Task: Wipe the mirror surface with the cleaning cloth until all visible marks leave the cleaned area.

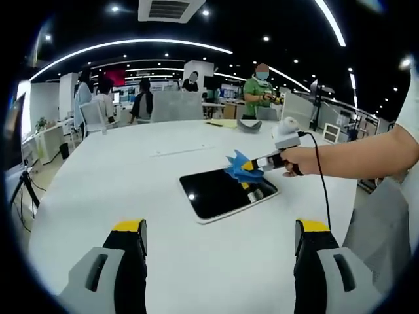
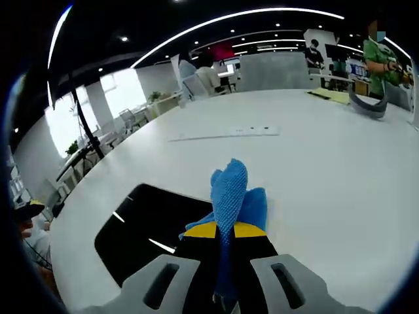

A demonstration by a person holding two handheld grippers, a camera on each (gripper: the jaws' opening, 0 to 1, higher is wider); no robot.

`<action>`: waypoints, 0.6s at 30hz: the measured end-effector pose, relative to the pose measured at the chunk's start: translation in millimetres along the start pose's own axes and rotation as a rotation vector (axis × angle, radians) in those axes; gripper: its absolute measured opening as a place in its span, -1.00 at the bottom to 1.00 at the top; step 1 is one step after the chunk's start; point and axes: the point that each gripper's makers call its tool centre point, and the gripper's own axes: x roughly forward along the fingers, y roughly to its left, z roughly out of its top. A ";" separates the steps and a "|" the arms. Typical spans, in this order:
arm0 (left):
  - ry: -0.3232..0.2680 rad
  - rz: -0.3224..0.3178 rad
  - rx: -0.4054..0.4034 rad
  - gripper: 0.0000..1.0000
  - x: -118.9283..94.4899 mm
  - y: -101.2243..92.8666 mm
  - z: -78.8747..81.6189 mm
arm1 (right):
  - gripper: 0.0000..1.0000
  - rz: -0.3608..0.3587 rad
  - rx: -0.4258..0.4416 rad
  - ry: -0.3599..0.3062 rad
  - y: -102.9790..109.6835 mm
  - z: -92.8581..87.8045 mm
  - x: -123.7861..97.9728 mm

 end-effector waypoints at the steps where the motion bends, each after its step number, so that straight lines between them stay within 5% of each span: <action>1: 0.001 0.000 0.000 0.89 0.1 -0.3 0.0 | -0.97 -0.001 0.000 -0.001 -0.7 0.6 0.7; 18: -0.003 0.002 -0.008 0.88 0.3 -1.3 -0.9 | -0.97 -0.002 -0.016 -0.015 -0.4 1.2 1.2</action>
